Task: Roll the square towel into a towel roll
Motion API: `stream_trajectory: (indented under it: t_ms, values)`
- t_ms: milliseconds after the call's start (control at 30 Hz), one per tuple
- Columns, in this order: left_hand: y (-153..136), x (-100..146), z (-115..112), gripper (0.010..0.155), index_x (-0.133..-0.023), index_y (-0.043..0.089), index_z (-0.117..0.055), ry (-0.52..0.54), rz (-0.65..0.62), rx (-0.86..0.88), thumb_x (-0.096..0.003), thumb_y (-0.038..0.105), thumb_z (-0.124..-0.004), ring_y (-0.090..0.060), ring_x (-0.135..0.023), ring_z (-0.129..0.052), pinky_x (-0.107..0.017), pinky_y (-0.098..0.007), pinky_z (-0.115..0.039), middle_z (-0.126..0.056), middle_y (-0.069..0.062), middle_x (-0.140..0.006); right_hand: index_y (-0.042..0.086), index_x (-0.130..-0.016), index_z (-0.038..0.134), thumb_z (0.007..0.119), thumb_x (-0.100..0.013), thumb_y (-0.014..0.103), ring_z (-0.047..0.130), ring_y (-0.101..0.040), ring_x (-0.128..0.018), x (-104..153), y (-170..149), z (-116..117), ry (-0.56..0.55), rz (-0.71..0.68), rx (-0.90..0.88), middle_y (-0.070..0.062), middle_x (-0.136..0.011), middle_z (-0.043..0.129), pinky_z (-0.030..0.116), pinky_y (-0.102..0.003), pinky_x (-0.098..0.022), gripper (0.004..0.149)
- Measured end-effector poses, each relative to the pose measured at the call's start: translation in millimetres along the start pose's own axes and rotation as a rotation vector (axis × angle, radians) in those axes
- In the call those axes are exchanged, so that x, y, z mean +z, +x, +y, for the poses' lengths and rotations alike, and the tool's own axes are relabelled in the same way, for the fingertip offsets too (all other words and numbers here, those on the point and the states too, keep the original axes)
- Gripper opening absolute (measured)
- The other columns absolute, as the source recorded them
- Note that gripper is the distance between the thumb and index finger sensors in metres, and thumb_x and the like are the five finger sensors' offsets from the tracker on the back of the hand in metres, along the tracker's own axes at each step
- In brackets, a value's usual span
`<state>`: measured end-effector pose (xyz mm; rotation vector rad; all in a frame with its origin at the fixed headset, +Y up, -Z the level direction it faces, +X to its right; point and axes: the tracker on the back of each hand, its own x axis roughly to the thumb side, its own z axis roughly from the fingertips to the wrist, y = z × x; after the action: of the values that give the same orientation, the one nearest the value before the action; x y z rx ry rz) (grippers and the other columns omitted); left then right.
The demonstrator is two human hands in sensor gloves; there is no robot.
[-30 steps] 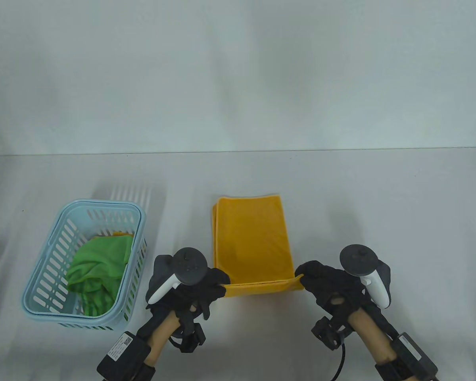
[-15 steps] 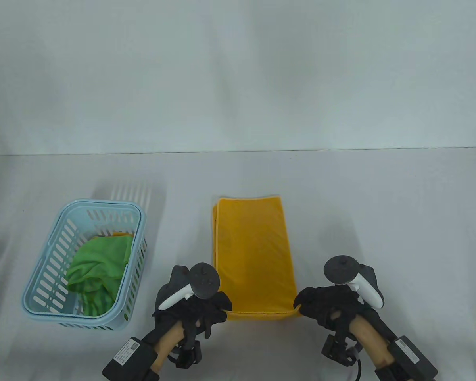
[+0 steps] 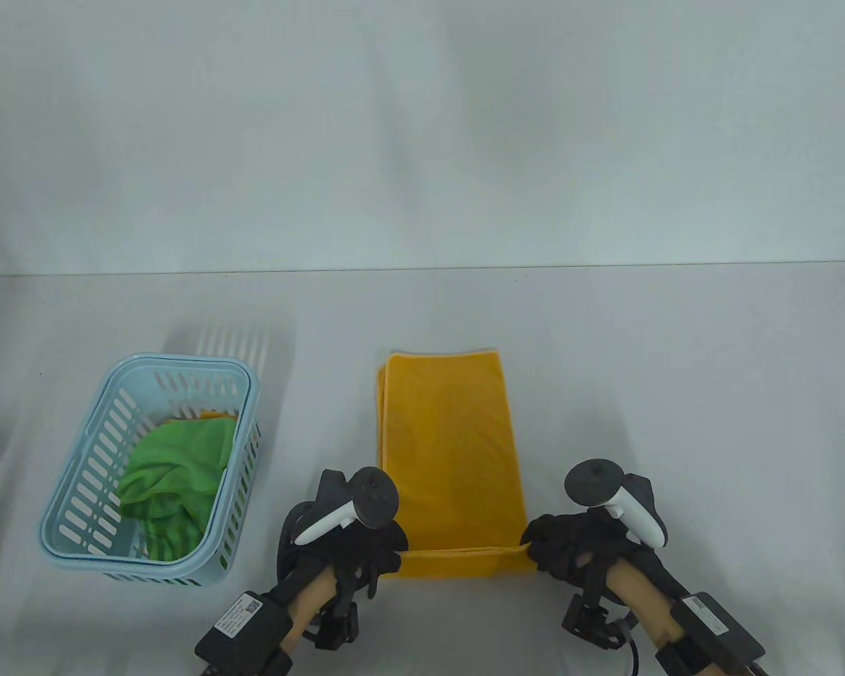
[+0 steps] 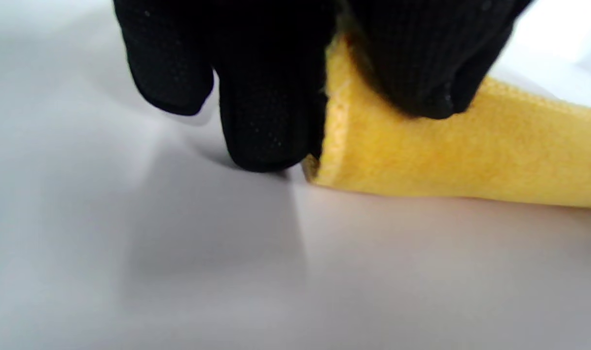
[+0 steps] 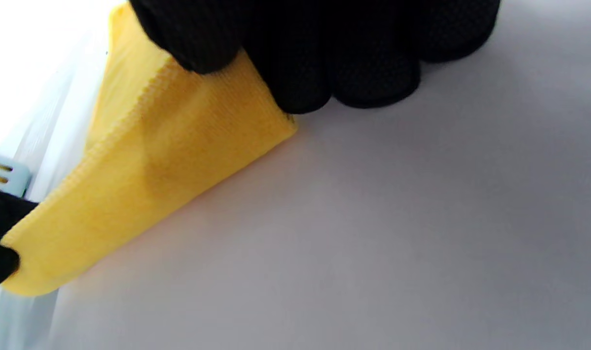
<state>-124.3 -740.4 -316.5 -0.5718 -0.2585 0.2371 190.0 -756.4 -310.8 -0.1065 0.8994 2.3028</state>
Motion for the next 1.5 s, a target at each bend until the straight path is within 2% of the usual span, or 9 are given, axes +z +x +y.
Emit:
stream_trajectory:
  t_ms: [200,333,567,667,767,833,1067,1333,1500]
  values:
    - [-2,-4,4,0.045,-0.08,0.034,-0.085,0.138,0.07,-0.043,-0.0364,0.045,-0.083,-0.018,-0.064,-0.102,-0.065,-0.049,-0.075,-0.097,0.012,-0.068,0.026,-0.076,0.079,0.077,-0.037,0.038,0.093,-0.027,-0.054,-3,1,-1,-0.152,0.019,-0.002,-0.001,-0.065,0.093,0.076,-0.051,-0.047,0.041]
    - [2,-8,2,0.045,-0.078,0.035,-0.085,0.202,0.12,-0.129,-0.0351,0.048,-0.083,-0.016,-0.063,-0.101,-0.065,-0.049,-0.076,-0.096,0.014,-0.066,0.025,-0.075,0.08,0.078,-0.036,0.039,0.094,-0.026,-0.049,-4,9,2,-0.259,0.022,0.124,-0.001,-0.06,0.094,0.076,-0.05,-0.046,0.041]
    - [7,-11,-4,0.046,-0.075,0.036,-0.084,0.278,0.182,-0.28,-0.0331,0.053,-0.083,-0.015,-0.062,-0.1,-0.066,-0.048,-0.075,-0.093,0.015,-0.064,0.024,-0.073,0.081,0.08,-0.035,0.041,0.094,-0.024,-0.043,-7,19,9,-0.373,0.057,0.271,-0.001,-0.053,0.094,0.076,-0.05,-0.045,0.042]
    - [6,-11,-4,0.047,-0.077,0.036,-0.083,0.283,0.189,-0.281,-0.0334,0.054,-0.082,-0.016,-0.063,-0.099,-0.066,-0.049,-0.074,-0.093,0.015,-0.066,0.025,-0.072,0.081,0.081,-0.034,0.042,0.094,-0.024,-0.043,-8,19,9,-0.385,0.058,0.276,0.0,-0.052,0.094,0.076,-0.05,-0.045,0.042]
    - [2,-10,-2,0.055,-0.084,0.035,-0.08,0.289,0.197,-0.259,-0.0331,0.054,-0.082,-0.017,-0.067,-0.098,-0.066,-0.049,-0.074,-0.092,0.013,-0.074,0.027,-0.074,0.08,0.08,-0.033,0.045,0.094,-0.023,-0.046,-7,18,5,-0.395,0.049,0.258,0.0,-0.055,0.094,0.076,-0.05,-0.047,0.045]
    - [-2,-9,1,0.059,-0.089,0.035,-0.078,0.293,0.202,-0.234,-0.0332,0.055,-0.082,-0.018,-0.07,-0.097,-0.067,-0.049,-0.073,-0.091,0.012,-0.08,0.027,-0.078,0.078,0.08,-0.033,0.046,0.094,-0.024,-0.049,-5,16,0,-0.399,0.043,0.219,0.001,-0.058,0.094,0.076,-0.05,-0.048,0.049]
    - [-3,1,11,0.068,-0.094,0.034,-0.074,0.339,0.179,-0.201,-0.0314,0.059,-0.081,-0.021,-0.078,-0.097,-0.067,-0.051,-0.073,-0.088,0.009,-0.089,0.028,-0.085,0.073,0.081,-0.032,0.049,0.092,-0.029,-0.064,8,16,-12,-0.439,-0.001,0.132,-0.001,-0.073,0.091,0.073,-0.053,-0.054,0.058]
    - [23,19,13,0.075,-0.097,0.034,-0.07,0.385,0.04,-0.28,-0.0289,0.063,-0.081,-0.023,-0.084,-0.093,-0.069,-0.052,-0.071,-0.083,0.008,-0.095,0.031,-0.089,0.067,0.081,-0.03,0.051,0.086,-0.03,-0.078,29,36,-3,-0.448,-0.171,0.24,0.001,-0.086,0.084,0.07,-0.054,-0.059,0.064]
    - [41,16,-6,0.073,-0.099,0.038,-0.065,0.257,-0.119,-0.36,-0.0303,0.057,-0.081,-0.021,-0.092,-0.083,-0.072,-0.051,-0.067,-0.073,0.009,-0.101,0.032,-0.093,0.059,0.083,-0.03,0.048,0.075,-0.031,-0.089,28,47,21,-0.316,-0.263,0.36,0.002,-0.096,0.071,0.064,-0.055,-0.064,0.069]
